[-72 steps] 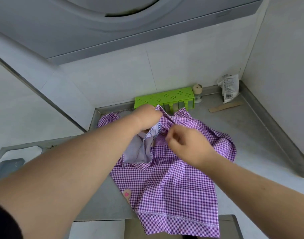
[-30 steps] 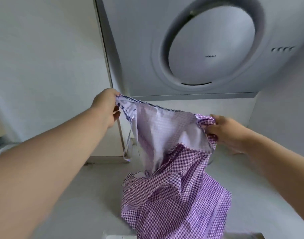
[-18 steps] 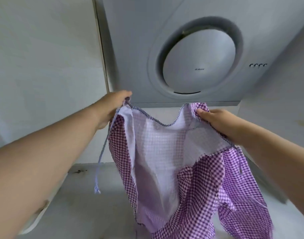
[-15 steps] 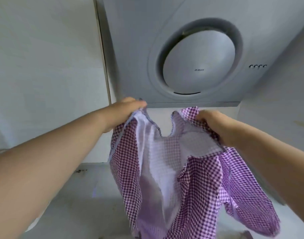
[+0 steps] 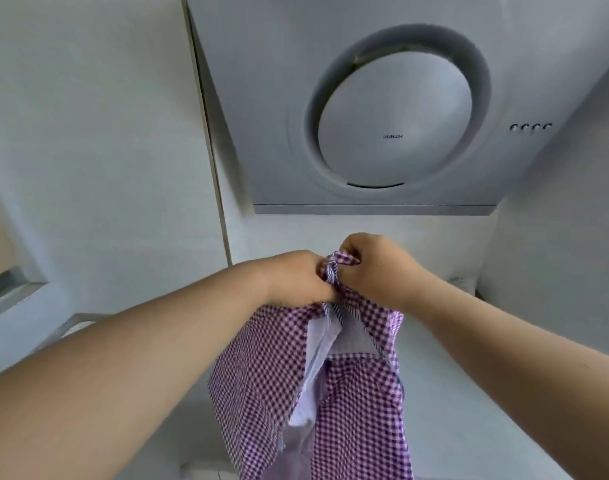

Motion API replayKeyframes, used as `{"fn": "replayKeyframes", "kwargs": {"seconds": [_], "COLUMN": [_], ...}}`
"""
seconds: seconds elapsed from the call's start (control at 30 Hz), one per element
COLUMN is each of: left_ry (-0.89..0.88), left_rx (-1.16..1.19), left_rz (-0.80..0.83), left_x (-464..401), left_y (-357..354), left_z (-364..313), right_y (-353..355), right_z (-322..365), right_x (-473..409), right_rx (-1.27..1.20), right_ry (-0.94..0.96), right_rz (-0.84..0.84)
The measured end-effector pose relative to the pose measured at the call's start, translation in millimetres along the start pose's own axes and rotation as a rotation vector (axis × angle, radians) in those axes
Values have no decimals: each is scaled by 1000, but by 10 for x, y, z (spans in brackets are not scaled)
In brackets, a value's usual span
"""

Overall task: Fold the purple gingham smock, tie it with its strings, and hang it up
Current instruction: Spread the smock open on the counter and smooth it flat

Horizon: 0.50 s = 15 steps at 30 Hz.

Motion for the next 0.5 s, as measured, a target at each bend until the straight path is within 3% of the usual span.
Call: {"fn": "replayKeyframes", "kwargs": {"seconds": [0.13,0.3,0.5], "left_ry": [0,89,212], "left_rx": [-84,-28,-39], "left_rz": [-44,42,100], "left_x": [-117,-93,-24], "left_y": [-107,-202,-383], "left_z": [-56,-98,-81], "right_y": [89,21,-343], "right_z": [-360,-1041,-1702], "right_x": [63,148,461], "right_rx": [25,112,-102], "right_ry": [19,4,13], "right_rz": [124,350,602]}}
Point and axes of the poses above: each hand's wrist, its own x-axis away from the middle knuckle, its own y-axis out of the back of the hand, z = x × y, the point moved 1 cm from there along -x, towards the middle knuckle, and after that the axes turned 7 degrees about -y, right-handed, at the moved point
